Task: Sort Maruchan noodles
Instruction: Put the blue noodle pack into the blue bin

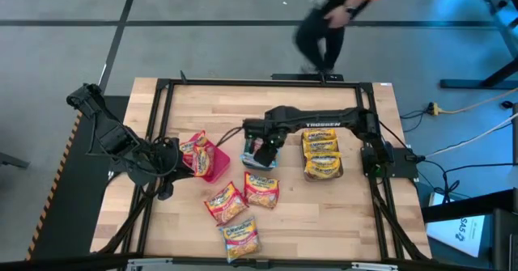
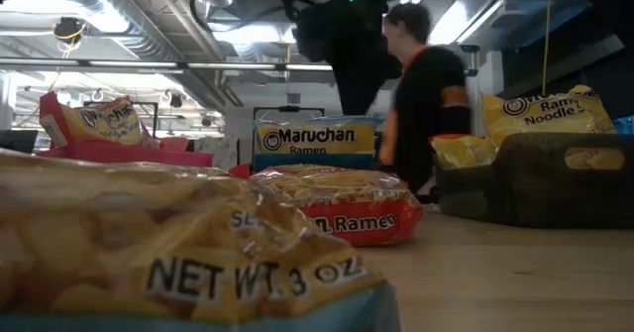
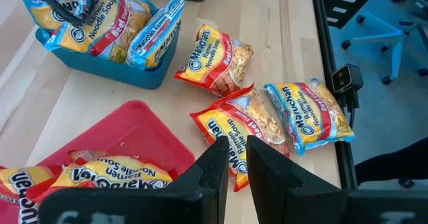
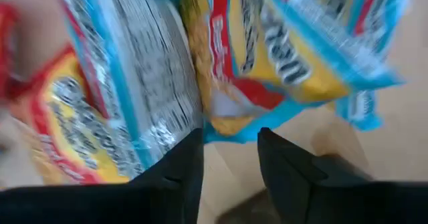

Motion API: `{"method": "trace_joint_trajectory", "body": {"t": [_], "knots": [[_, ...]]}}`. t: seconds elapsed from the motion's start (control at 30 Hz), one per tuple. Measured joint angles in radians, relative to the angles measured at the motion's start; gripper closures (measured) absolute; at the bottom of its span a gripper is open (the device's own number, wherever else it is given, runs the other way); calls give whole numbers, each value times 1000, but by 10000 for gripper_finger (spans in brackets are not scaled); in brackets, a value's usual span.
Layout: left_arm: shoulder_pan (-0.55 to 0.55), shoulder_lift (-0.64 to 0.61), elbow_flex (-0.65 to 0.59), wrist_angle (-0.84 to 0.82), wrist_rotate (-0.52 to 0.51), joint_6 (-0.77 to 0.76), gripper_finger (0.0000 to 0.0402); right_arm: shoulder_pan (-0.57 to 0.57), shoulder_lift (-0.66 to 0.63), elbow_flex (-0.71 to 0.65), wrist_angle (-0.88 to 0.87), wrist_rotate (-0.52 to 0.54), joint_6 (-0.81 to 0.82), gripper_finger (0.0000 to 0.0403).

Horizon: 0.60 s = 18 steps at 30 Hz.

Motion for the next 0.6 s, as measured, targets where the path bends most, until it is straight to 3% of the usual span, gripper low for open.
{"method": "trace_joint_trajectory", "body": {"t": [0.3, 0.6], "knots": [[0, 0, 0, -10, -1, 0, 355, -1, 0, -99, 110, 28, -3, 332], [0, 0, 0, -12, 0, 0, 355, 0, -1, -245, 260, -51, -2, 347]]}}
